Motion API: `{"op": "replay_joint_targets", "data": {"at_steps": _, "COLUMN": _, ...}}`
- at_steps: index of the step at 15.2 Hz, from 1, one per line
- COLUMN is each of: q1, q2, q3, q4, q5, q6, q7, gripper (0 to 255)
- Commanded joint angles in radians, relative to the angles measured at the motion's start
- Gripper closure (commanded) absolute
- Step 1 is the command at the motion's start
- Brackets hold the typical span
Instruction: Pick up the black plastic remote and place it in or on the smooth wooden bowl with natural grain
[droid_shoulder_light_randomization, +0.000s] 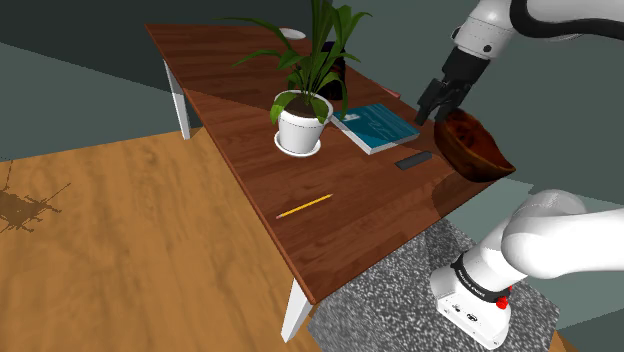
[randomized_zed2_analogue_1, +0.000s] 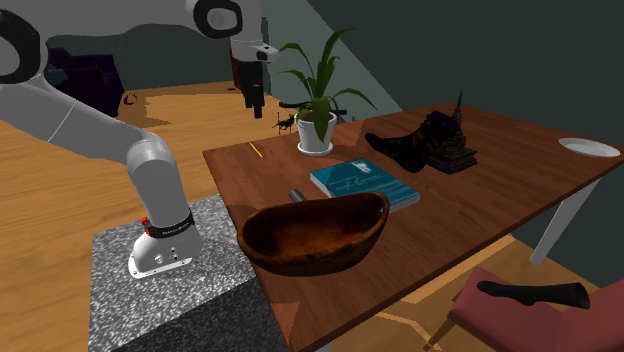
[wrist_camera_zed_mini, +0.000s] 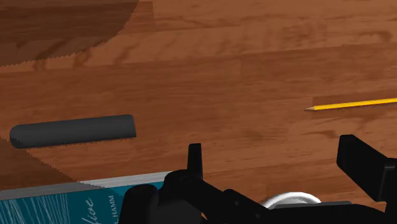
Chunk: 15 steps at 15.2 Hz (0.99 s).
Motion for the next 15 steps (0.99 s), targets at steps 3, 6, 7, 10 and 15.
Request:
{"op": "replay_joint_targets", "data": {"at_steps": 3, "q1": 0.02, "q2": -0.039, "q3": -0.045, "q4": -0.068, "q5": -0.043, "q6": 0.028, "q7": -0.133, "gripper": 0}}
{"op": "replay_joint_targets", "data": {"at_steps": 6, "q1": 0.044, "q2": -0.083, "q3": -0.121, "q4": -0.157, "q5": -0.119, "q6": 0.076, "q7": -0.333, "gripper": 0}}
{"op": "replay_joint_targets", "data": {"at_steps": 7, "q1": 0.052, "q2": -0.093, "q3": -0.149, "q4": -0.183, "q5": -0.147, "q6": 0.094, "q7": -0.4, "gripper": 0}}
{"op": "replay_joint_targets", "data": {"at_steps": 10, "q1": 0.068, "q2": -0.106, "q3": -0.239, "q4": -0.247, "q5": -0.235, "q6": 0.157, "q7": -0.603, "gripper": 0}}
{"op": "replay_joint_targets", "data": {"at_steps": 15, "q1": 0.096, "q2": -0.061, "q3": -0.41, "q4": -0.307, "q5": -0.386, "q6": 0.293, "q7": -0.943, "gripper": 0}}
